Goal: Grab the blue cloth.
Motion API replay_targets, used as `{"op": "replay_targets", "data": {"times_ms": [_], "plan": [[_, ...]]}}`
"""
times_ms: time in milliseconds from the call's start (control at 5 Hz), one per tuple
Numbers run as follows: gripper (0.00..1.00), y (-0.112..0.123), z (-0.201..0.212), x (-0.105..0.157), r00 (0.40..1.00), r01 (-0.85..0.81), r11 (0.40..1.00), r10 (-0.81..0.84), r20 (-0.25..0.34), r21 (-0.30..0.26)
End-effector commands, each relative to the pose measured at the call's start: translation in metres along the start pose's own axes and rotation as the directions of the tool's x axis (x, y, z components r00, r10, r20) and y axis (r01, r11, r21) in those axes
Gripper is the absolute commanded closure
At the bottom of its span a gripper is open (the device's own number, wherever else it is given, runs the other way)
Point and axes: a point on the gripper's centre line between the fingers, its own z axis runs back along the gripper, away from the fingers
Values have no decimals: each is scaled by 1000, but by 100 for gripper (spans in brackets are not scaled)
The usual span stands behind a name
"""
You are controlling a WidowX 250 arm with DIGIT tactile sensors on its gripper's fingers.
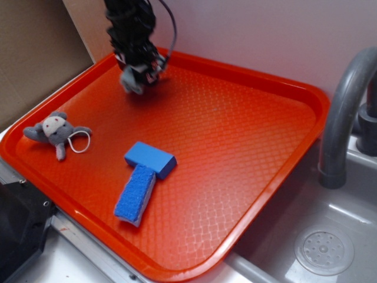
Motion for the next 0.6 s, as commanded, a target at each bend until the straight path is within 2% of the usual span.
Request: {"op": "replay_targets", "data": {"times_ms": [0,200,400], "plan": [[100,-30,128,-54,999,-42,994,43,2,-98],[100,-41,179,-67,997,-16,993,25,78,-115],[100,-44,209,-62,997,53,994,-46,68,-97]]}}
